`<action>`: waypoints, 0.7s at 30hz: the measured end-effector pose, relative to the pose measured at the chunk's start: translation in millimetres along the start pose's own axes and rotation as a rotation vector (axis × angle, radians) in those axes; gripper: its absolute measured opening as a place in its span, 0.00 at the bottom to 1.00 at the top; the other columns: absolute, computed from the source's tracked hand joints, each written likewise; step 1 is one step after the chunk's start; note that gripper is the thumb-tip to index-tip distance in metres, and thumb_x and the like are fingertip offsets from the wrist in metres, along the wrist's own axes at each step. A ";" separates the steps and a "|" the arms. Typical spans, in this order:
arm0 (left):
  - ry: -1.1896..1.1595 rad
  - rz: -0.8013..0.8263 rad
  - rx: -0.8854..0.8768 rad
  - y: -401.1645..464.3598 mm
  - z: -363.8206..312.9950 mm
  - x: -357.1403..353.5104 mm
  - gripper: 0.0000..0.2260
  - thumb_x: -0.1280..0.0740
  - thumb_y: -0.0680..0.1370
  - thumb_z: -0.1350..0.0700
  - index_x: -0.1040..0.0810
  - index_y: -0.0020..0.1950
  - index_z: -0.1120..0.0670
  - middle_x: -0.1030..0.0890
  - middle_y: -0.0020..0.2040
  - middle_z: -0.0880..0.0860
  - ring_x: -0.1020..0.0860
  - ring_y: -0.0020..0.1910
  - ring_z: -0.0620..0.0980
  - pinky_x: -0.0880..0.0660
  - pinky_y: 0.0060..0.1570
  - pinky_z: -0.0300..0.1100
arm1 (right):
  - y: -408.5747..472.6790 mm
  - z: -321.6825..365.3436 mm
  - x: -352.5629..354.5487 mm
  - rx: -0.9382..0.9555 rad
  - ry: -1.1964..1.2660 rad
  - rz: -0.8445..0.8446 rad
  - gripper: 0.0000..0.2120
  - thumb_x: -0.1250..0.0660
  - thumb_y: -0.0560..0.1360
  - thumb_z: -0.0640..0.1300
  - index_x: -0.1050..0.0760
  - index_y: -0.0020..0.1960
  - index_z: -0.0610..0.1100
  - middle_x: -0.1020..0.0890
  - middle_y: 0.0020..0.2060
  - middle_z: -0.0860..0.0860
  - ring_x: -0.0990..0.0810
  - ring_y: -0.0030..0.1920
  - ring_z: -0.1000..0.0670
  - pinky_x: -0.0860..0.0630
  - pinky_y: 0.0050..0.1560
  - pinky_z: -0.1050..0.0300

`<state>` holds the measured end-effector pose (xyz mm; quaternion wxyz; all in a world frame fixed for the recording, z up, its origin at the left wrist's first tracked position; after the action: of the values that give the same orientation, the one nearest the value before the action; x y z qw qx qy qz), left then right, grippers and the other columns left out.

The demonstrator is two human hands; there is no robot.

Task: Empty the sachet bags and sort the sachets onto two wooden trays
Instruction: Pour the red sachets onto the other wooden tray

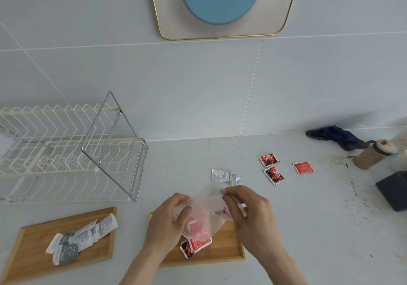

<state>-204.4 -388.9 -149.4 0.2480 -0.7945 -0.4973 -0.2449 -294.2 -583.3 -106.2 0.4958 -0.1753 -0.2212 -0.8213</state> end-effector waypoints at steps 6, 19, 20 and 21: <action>0.098 0.069 -0.004 -0.9 6.3 -5.3 0.04 0.34 0.80 0.52 0.22 0.50 0.44 0.17 0.50 0.38 0.22 0.54 0.36 0.30 0.49 0.31 | -1.4 11.9 -5.8 0.085 -0.131 0.021 0.04 0.30 0.75 0.46 0.17 0.46 0.53 0.21 0.37 0.65 0.21 0.36 0.62 0.24 0.36 0.61; 0.121 0.089 0.033 -1.8 0.6 -4.3 0.09 0.36 0.81 0.45 0.31 0.42 0.37 0.20 0.45 0.32 0.26 0.45 0.24 0.28 0.42 0.24 | 5.9 20.9 -2.1 0.119 -0.107 0.057 0.15 0.28 0.74 0.33 0.17 0.53 0.51 0.18 0.44 0.58 0.18 0.45 0.59 0.20 0.44 0.59; 0.112 0.085 0.036 -1.8 -0.2 -2.9 0.09 0.35 0.81 0.46 0.31 0.42 0.37 0.20 0.45 0.32 0.25 0.45 0.24 0.28 0.42 0.23 | 6.9 20.6 -1.4 0.112 -0.092 0.058 0.16 0.28 0.74 0.32 0.16 0.54 0.51 0.17 0.44 0.58 0.17 0.46 0.59 0.21 0.44 0.62; 0.100 0.079 0.042 -1.5 -0.2 -1.7 0.09 0.35 0.81 0.47 0.31 0.42 0.38 0.20 0.45 0.32 0.25 0.45 0.24 0.28 0.42 0.23 | 8.4 20.2 -0.9 0.104 -0.073 0.058 0.16 0.28 0.74 0.32 0.16 0.53 0.51 0.17 0.45 0.58 0.17 0.46 0.59 0.22 0.44 0.65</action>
<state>-206.4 -389.7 -150.1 0.2984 -0.7950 -0.4575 -0.2637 -284.9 -575.2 -88.1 0.5196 -0.1854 -0.2765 -0.7869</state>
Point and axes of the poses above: each hand's wrist, its own y-axis towards the middle knuckle, its own x-axis out of the back of the hand, z = x × y, the point moved 2 cm from there along y, towards the middle knuckle
